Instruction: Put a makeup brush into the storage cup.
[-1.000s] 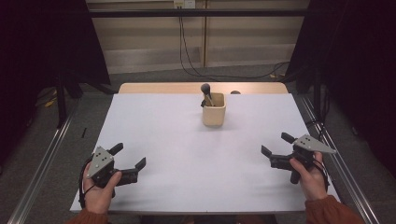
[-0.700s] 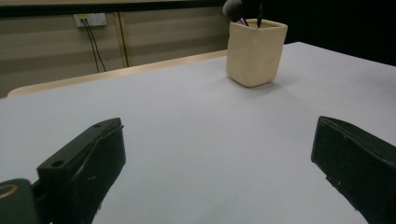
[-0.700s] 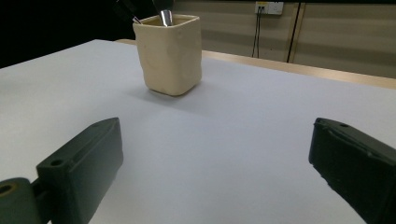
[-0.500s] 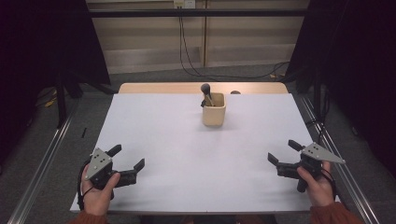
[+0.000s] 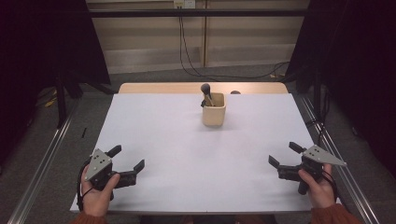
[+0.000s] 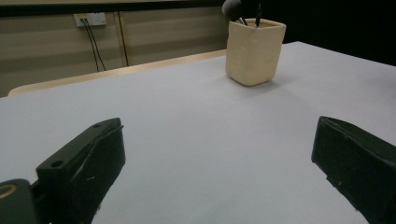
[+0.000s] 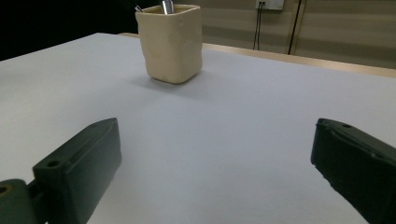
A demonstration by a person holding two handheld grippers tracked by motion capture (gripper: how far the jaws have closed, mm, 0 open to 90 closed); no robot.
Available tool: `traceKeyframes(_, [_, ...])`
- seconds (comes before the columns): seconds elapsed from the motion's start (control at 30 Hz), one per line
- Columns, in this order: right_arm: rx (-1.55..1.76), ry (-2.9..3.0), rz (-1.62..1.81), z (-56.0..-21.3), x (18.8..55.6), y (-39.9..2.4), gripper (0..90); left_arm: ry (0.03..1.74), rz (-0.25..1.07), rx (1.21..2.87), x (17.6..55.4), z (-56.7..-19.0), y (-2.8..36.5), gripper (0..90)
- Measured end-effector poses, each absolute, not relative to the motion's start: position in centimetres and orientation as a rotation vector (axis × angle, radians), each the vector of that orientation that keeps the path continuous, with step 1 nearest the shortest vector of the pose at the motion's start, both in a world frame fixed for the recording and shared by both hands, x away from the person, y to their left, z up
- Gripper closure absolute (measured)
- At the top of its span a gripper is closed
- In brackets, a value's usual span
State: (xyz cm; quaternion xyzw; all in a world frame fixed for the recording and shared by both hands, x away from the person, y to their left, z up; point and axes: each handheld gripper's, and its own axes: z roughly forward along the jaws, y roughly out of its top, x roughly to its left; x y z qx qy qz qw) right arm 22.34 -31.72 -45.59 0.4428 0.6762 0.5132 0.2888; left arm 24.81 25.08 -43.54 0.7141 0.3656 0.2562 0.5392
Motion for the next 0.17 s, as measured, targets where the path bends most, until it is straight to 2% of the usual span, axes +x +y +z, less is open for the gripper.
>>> traceKeyframes(0.17, [1.181,1.809,1.376,-45.61,22.41,-31.77,1.0,0.871,0.603,1.701,24.92,-43.6,25.0,2.8])
